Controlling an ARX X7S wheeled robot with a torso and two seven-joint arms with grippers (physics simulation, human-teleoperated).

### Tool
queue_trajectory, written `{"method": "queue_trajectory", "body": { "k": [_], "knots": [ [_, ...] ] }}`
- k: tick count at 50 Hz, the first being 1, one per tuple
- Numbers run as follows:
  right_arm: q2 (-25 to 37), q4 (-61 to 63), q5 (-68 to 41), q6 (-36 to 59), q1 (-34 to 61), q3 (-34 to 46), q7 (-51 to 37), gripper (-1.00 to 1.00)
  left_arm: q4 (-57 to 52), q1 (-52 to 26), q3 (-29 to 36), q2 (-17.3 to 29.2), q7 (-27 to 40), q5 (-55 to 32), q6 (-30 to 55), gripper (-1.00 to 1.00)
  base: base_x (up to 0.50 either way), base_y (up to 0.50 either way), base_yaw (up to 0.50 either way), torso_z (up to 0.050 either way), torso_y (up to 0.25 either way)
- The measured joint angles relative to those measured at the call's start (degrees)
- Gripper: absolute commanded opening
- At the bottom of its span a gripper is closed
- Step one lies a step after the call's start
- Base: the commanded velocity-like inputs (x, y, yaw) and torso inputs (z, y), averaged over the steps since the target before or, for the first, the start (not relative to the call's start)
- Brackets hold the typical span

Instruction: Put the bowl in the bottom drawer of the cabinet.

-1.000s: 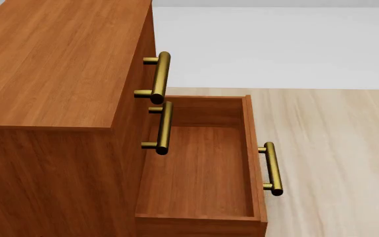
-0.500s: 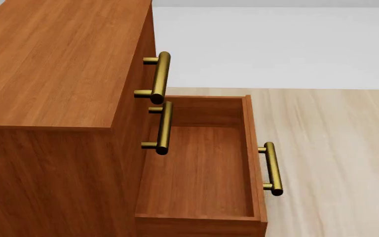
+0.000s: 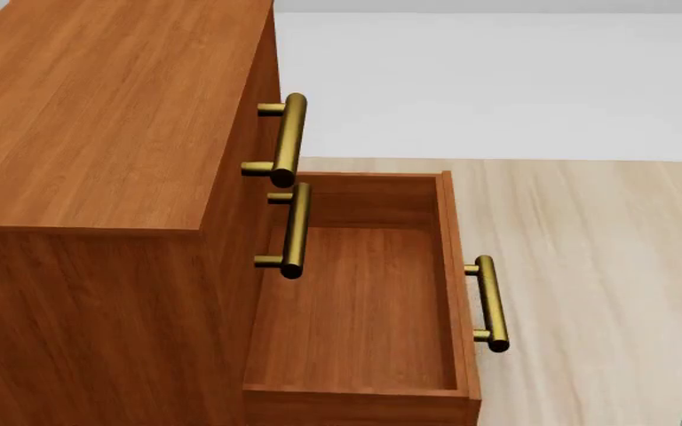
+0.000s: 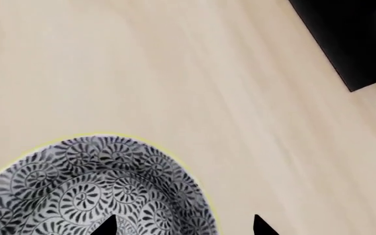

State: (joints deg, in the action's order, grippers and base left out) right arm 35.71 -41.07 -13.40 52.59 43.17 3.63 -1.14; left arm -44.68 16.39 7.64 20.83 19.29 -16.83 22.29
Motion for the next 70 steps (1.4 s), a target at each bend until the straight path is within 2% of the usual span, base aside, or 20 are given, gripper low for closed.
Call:
{"method": "queue_trajectory", "body": {
  "k": [18,19,30,41,55,70],
  "knots": [
    [-1.76,-13.77,-1.56,-9.03,4.62,1.38,1.74,1.0,-0.31,-0.46,0.13,0.36,0.59,-0.35,0.55,1.0,0.0,0.0,0.0,0.0,0.0],
    [-1.8,-14.31,-1.42,-9.49,4.78,1.43,1.79,-1.0,-0.32,-0.49,0.15,0.38,0.63,-0.36,0.59,1.0,0.0,0.0,0.0,0.0,0.0],
    [-1.24,-14.14,-0.97,-11.51,4.27,1.69,1.89,-1.0,-0.34,-0.84,0.39,0.55,0.95,-0.47,0.9,1.0,0.0,0.0,0.0,0.0,0.0],
    [-1.0,-8.94,-2.23,-10.27,2.39,-1.43,3.11,-1.0,-0.36,-0.86,0.52,0.76,1.2,-0.54,0.84,1.0,0.0,0.0,0.0,0.0,0.0],
    [-1.51,2.84,-7.96,-3.44,0.11,-9.82,1.4,-1.0,-0.5,-0.87,0.62,1.01,1.6,-0.62,0.83,1.0,0.0,0.0,0.0,0.0,0.0],
    [-4.21,17.93,-13.79,5.56,2.49,-16.57,-4.31,-1.0,-0.37,-0.7,0.66,1.26,1.84,-0.75,0.41,1.0,0.0,0.0,0.0,0.0,0.0]
  ]
}}
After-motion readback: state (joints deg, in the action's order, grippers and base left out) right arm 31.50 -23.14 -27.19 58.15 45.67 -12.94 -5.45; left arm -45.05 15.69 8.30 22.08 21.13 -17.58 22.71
